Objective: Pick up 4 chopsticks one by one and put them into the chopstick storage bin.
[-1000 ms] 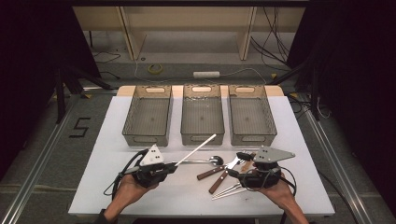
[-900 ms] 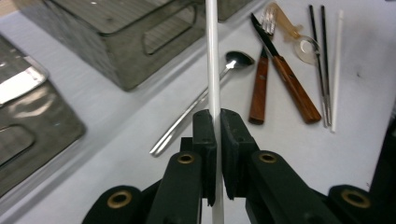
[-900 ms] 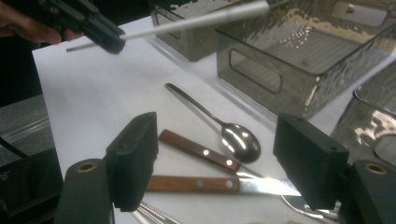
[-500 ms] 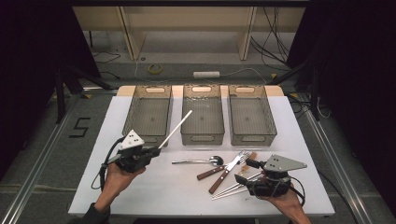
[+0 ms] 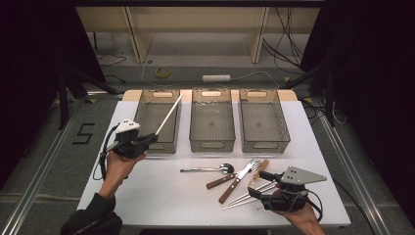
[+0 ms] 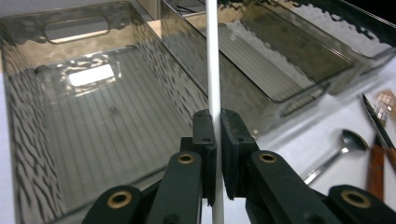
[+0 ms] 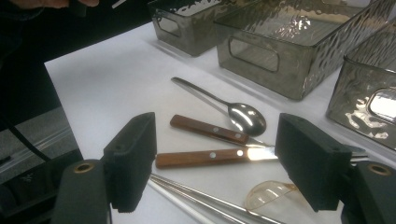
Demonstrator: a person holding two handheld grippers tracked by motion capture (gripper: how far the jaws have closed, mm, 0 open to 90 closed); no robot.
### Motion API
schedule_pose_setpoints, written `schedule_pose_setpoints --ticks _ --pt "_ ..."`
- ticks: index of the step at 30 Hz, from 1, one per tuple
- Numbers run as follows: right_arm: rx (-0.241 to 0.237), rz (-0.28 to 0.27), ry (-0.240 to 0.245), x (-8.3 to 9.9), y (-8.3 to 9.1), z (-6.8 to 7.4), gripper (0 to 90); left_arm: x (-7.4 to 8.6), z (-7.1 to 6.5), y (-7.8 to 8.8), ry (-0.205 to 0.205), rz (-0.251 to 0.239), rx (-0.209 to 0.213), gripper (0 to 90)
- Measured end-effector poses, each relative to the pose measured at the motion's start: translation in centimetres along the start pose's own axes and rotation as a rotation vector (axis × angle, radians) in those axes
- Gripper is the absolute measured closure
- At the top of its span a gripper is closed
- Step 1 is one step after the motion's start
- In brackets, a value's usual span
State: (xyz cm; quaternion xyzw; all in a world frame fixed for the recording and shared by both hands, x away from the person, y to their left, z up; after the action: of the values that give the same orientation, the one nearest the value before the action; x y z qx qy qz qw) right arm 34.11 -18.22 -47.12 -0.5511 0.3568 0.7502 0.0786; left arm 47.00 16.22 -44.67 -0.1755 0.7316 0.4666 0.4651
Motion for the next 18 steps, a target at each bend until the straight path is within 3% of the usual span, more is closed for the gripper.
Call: schedule_pose_setpoints --ticks 18 --pt "-0.014 0.005 -0.007 0.2 -0.2 0.4 30.5 -1.3 4.9 -2.8 0.091 0.02 -0.096 85.1"
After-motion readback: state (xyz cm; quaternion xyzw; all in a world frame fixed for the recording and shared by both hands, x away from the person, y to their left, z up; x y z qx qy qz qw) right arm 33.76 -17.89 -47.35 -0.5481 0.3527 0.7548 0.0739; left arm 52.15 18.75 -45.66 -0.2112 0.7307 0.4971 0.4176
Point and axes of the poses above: each handheld gripper's, and its own axes: y roughly backward along the jaws, x roughly out of its underside, z roughly to its left, the point moved 9 cm from there along -y, roughly forward along the jaws
